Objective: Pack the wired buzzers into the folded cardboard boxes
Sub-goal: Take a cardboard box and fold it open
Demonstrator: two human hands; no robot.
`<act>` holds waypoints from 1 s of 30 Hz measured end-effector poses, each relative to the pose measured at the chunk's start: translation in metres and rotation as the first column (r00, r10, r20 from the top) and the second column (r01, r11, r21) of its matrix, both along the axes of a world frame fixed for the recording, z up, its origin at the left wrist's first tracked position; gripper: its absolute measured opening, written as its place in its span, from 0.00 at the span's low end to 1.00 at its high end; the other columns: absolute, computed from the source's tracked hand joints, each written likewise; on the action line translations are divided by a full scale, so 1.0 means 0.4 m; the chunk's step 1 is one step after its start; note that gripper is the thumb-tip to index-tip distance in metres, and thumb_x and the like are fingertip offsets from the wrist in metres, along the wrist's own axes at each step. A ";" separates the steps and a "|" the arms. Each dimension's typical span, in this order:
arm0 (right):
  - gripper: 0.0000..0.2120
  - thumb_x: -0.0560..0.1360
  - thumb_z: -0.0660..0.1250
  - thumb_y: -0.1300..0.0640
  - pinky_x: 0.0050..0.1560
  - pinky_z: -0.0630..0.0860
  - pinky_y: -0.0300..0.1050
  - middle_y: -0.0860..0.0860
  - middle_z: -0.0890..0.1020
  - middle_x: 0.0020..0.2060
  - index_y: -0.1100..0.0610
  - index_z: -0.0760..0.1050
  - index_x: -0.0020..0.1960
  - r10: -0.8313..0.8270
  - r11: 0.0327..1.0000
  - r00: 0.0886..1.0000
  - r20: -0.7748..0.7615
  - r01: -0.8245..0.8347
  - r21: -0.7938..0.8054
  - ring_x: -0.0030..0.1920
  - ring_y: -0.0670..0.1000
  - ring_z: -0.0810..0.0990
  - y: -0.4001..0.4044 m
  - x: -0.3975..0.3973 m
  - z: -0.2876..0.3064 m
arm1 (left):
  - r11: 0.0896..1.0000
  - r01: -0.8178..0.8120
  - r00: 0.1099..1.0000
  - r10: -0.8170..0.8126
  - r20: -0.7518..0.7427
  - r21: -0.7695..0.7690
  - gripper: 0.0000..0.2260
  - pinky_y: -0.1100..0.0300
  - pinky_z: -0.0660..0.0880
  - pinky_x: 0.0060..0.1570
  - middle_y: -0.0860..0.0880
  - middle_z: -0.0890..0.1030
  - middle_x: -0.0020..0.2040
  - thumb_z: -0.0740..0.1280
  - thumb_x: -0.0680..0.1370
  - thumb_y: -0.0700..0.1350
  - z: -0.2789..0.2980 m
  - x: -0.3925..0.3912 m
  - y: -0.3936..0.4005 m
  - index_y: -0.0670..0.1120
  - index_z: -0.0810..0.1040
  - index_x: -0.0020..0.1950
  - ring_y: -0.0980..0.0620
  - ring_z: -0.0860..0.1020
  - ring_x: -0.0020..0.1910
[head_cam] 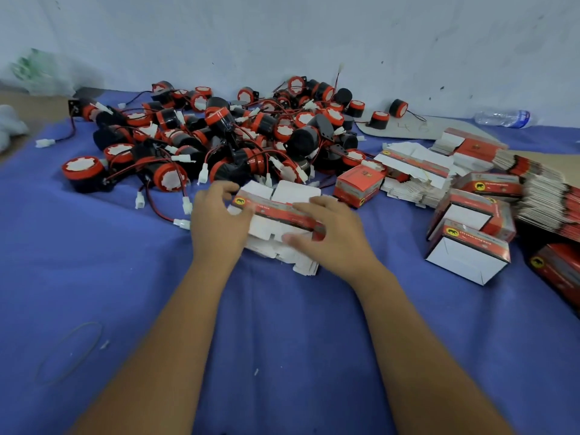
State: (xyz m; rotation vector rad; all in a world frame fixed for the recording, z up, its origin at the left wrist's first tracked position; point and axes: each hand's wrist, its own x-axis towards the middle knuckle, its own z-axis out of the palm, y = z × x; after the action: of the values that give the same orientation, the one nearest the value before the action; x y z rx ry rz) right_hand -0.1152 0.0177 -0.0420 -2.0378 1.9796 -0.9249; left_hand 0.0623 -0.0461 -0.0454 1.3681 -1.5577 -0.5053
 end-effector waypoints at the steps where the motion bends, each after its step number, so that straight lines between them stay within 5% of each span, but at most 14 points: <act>1: 0.27 0.71 0.70 0.38 0.69 0.63 0.52 0.47 0.74 0.65 0.44 0.73 0.68 0.033 0.997 0.997 -0.065 -0.028 0.069 0.67 0.49 0.68 0.001 0.005 0.000 | 1.000 0.006 0.993 -0.009 -0.116 -0.025 0.11 0.67 0.70 0.45 0.52 0.78 0.53 0.71 0.76 0.42 0.007 0.005 0.003 0.52 0.77 0.55 0.58 0.74 0.49; 3: 0.26 0.72 0.70 0.40 0.64 0.68 0.53 0.44 0.76 0.59 0.44 0.73 0.68 0.047 0.998 0.998 -0.045 -0.045 0.032 0.61 0.48 0.72 0.003 0.009 0.006 | 0.997 0.083 0.889 -0.070 -0.453 0.008 0.08 0.63 0.76 0.45 0.55 0.79 0.50 0.69 0.78 0.40 0.025 0.011 0.009 0.52 0.79 0.52 0.60 0.76 0.43; 5: 0.19 0.74 0.70 0.45 0.55 0.74 0.51 0.42 0.79 0.50 0.45 0.77 0.64 0.042 0.996 0.997 0.064 -0.037 -0.083 0.51 0.46 0.76 0.008 0.010 0.015 | 0.961 0.275 0.638 -0.153 -0.755 0.037 0.06 0.58 0.79 0.43 0.50 0.81 0.48 0.66 0.80 0.38 0.050 0.011 0.016 0.48 0.81 0.51 0.55 0.78 0.42; 7: 0.13 0.77 0.68 0.46 0.50 0.76 0.45 0.41 0.82 0.48 0.45 0.80 0.60 0.032 0.989 0.990 0.139 -0.011 -0.150 0.49 0.44 0.78 0.013 0.013 0.020 | 0.910 0.413 0.489 -0.255 -0.834 -0.036 0.07 0.55 0.80 0.51 0.47 0.81 0.49 0.63 0.81 0.39 0.065 0.007 0.021 0.44 0.81 0.53 0.51 0.79 0.48; 9: 0.09 0.80 0.63 0.47 0.42 0.73 0.42 0.41 0.82 0.41 0.47 0.82 0.53 0.000 0.984 0.981 0.195 0.035 -0.176 0.44 0.43 0.77 0.015 0.016 0.021 | 0.887 0.454 0.590 -0.372 -0.717 -0.087 0.10 0.56 0.76 0.59 0.49 0.80 0.56 0.63 0.81 0.40 0.069 0.002 0.030 0.46 0.79 0.60 0.54 0.78 0.57; 11: 0.14 0.81 0.59 0.49 0.32 0.65 0.45 0.45 0.75 0.29 0.50 0.78 0.42 -0.076 0.971 0.979 0.189 0.116 -0.209 0.33 0.46 0.71 0.012 0.019 0.021 | 0.882 0.458 0.776 -0.458 -0.433 -0.112 0.18 0.59 0.70 0.66 0.53 0.75 0.67 0.67 0.80 0.41 0.061 -0.003 0.038 0.51 0.73 0.69 0.57 0.72 0.67; 13: 0.16 0.81 0.60 0.50 0.30 0.61 0.45 0.46 0.71 0.26 0.48 0.71 0.35 -0.148 0.952 0.969 0.198 0.194 -0.237 0.30 0.46 0.69 0.007 0.026 0.026 | 0.880 0.449 0.855 -0.473 -0.213 -0.152 0.25 0.59 0.64 0.71 0.55 0.69 0.73 0.71 0.78 0.42 0.051 -0.011 0.045 0.54 0.67 0.72 0.59 0.65 0.73; 18: 0.07 0.78 0.64 0.52 0.33 0.71 0.45 0.45 0.80 0.34 0.50 0.80 0.45 -0.231 0.935 0.952 0.199 0.274 -0.224 0.35 0.47 0.76 0.005 0.031 0.026 | 0.854 0.425 0.889 -0.457 -0.040 -0.299 0.21 0.49 0.62 0.73 0.51 0.69 0.73 0.70 0.77 0.49 0.048 -0.025 0.058 0.52 0.71 0.69 0.54 0.64 0.74; 23: 0.09 0.76 0.64 0.57 0.31 0.71 0.38 0.47 0.78 0.31 0.50 0.76 0.38 -0.267 0.822 0.745 0.611 0.507 -0.260 0.34 0.46 0.75 0.006 0.023 0.051 | 0.795 0.531 0.843 -0.463 0.274 -0.292 0.37 0.55 0.54 0.76 0.53 0.62 0.78 0.72 0.66 0.66 0.042 -0.018 0.060 0.56 0.67 0.72 0.50 0.57 0.77; 26: 0.11 0.77 0.65 0.62 0.35 0.75 0.50 0.50 0.79 0.31 0.51 0.77 0.38 -0.128 0.825 0.622 0.772 0.499 -0.266 0.34 0.55 0.77 0.018 0.040 0.057 | 0.774 0.516 0.856 -0.454 0.248 -0.367 0.32 0.50 0.62 0.73 0.56 0.68 0.72 0.72 0.68 0.62 0.048 -0.025 0.064 0.55 0.68 0.70 0.54 0.64 0.74; 28: 0.10 0.78 0.64 0.62 0.36 0.74 0.48 0.45 0.79 0.32 0.51 0.78 0.40 0.031 0.833 0.582 0.812 0.434 -0.343 0.35 0.49 0.75 0.026 0.058 0.060 | 0.782 0.467 0.874 -0.480 0.079 -0.413 0.25 0.57 0.66 0.70 0.61 0.72 0.66 0.72 0.72 0.56 0.056 -0.025 0.069 0.55 0.71 0.67 0.57 0.69 0.69; 30: 0.09 0.78 0.61 0.56 0.43 0.74 0.44 0.48 0.82 0.42 0.56 0.80 0.50 0.184 0.859 0.595 0.782 0.289 -0.422 0.43 0.46 0.77 0.030 0.073 0.059 | 0.808 0.411 0.874 -0.481 -0.071 -0.421 0.21 0.63 0.68 0.66 0.62 0.74 0.64 0.71 0.75 0.53 0.062 -0.024 0.072 0.56 0.71 0.66 0.59 0.71 0.66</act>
State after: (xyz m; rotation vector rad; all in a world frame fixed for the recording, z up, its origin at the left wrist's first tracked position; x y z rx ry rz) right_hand -0.0862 0.0297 -0.0183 -1.2521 1.3294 -2.1130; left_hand 0.0528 -0.0172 -0.0207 0.6226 -1.7248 -0.5408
